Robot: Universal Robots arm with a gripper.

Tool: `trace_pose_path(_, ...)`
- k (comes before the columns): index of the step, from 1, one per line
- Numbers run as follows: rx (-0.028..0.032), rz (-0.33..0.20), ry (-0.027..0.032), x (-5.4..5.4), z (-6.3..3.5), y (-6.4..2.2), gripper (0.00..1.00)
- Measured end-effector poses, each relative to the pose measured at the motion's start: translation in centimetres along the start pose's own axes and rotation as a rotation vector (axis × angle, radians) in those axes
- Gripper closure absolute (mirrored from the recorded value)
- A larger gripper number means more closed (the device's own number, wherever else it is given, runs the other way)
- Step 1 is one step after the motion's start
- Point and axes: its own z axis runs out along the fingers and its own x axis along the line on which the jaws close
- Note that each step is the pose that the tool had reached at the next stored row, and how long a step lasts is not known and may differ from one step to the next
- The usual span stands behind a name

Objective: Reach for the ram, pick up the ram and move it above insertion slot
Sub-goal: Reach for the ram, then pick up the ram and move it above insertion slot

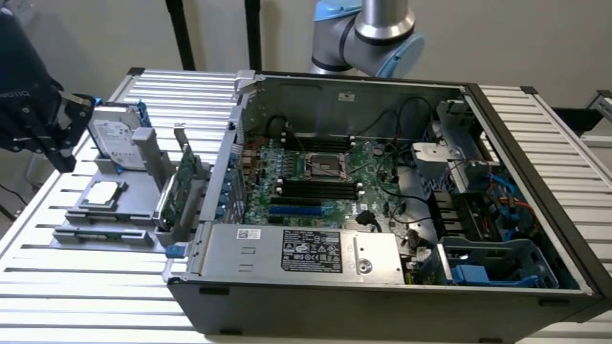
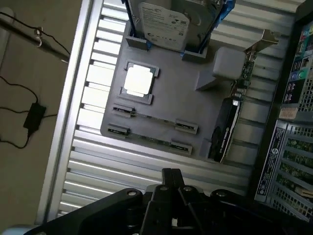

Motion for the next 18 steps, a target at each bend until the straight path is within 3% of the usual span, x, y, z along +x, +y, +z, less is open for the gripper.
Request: trace_pose_path(18, 0.0005, -0.327, 0.0112, 0.00, 0.92, -0.03, 0.89)
